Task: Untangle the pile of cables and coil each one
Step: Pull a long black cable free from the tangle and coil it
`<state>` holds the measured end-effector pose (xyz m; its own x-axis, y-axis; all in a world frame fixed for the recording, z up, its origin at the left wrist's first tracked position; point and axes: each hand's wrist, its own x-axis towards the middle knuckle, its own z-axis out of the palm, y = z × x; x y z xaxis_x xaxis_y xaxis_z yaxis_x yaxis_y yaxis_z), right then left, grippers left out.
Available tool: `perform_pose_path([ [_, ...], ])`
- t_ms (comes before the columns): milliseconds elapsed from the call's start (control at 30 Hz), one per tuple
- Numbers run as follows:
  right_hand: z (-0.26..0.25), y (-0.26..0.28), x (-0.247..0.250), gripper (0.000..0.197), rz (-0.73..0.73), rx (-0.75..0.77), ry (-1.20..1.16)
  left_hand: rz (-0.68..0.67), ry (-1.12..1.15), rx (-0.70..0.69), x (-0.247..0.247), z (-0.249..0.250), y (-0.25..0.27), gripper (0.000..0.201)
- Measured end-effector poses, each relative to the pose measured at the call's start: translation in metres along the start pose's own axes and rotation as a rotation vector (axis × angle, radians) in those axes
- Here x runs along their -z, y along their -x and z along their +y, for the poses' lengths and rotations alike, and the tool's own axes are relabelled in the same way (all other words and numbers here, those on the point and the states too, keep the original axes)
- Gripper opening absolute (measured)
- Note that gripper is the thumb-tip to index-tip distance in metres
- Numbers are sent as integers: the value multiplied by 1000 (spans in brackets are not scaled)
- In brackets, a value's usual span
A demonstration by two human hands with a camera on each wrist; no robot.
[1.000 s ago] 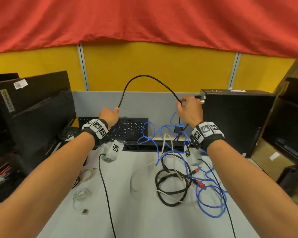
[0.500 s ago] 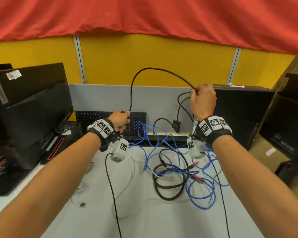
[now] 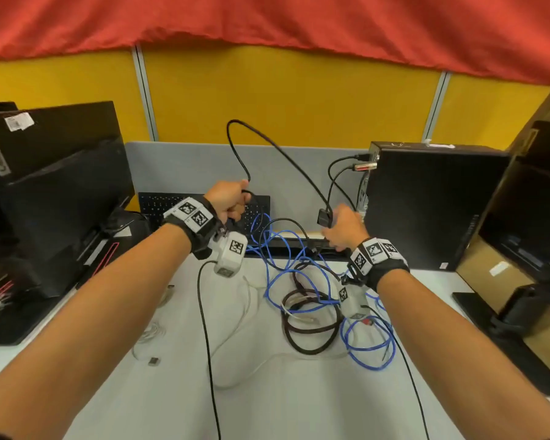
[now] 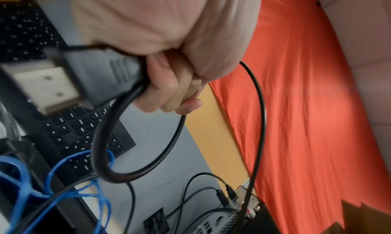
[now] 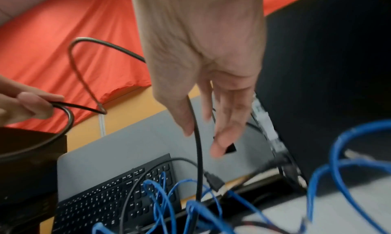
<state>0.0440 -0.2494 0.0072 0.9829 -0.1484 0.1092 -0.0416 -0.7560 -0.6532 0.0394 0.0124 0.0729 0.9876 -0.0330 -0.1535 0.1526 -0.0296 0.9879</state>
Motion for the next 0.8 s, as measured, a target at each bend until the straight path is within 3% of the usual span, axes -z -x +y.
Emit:
perform_pose_path([
  [100,12,2,-24,21,-218,-133,-188,-54,70,-4,-1,14,1,46],
  [233,18,6,-40,15,-310,-277,-389,-128,118,-6,0,31,1,45],
  [300,20,4,-39,18,-293,-280,-393,-143,103,0,3,35,3,46],
  [400,22,-7,-21,26,13,-142,-263,-143,45,21,10,36,5,47],
  [467,19,-10,-1,33,186,-113,-344,-114,0,28,14,32,6,47],
  [533,13,-12,23,33,268,-122,-462,-57,-36,16,18,26,6,46],
  [633,4,-6,58,29,352,-15,-365,14,-76,-8,22,15,4,42],
  [800,-6,-8,85,30,291,442,156,-5,-239,-10,16,-4,-8,32],
])
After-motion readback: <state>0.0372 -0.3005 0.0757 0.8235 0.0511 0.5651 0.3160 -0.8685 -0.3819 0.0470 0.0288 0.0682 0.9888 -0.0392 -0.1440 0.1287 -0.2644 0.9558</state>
